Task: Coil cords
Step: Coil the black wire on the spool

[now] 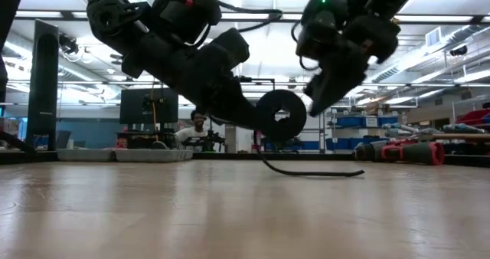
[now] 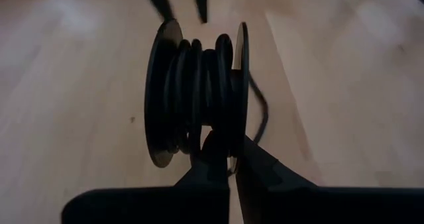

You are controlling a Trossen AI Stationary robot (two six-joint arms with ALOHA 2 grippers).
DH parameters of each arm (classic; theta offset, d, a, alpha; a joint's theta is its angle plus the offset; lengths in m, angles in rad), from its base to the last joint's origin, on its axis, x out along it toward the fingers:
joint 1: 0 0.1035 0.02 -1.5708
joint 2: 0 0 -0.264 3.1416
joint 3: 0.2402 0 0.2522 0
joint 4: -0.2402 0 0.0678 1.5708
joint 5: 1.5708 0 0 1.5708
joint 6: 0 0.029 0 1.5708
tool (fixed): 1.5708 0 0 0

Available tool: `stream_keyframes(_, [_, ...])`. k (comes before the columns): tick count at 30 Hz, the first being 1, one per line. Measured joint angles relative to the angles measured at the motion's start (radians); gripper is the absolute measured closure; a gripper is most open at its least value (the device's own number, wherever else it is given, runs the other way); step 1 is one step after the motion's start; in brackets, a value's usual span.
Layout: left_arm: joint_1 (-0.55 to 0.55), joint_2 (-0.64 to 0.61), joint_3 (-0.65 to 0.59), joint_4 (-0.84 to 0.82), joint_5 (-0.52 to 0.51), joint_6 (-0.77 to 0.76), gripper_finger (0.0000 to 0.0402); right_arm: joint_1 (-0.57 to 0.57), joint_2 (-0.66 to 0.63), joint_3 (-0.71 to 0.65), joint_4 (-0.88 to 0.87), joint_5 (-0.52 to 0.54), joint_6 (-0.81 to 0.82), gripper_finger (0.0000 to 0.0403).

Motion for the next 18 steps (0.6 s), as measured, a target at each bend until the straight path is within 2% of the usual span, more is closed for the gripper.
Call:
stream_keyframes(7, [0.0, 0.0, 0.0, -0.006, 0.013, 0.002, 0.0394, 0.046, 0.001, 0.0, 0.14, 0.129, 0.036, 0.0325])
stream_keyframes(18, [0.0, 0.0, 0.0, -0.021, 0.008, 0.002, 0.0394, 0.062, 0.012, 0.0, 0.299, 0.124, 0.104, 0.0325])
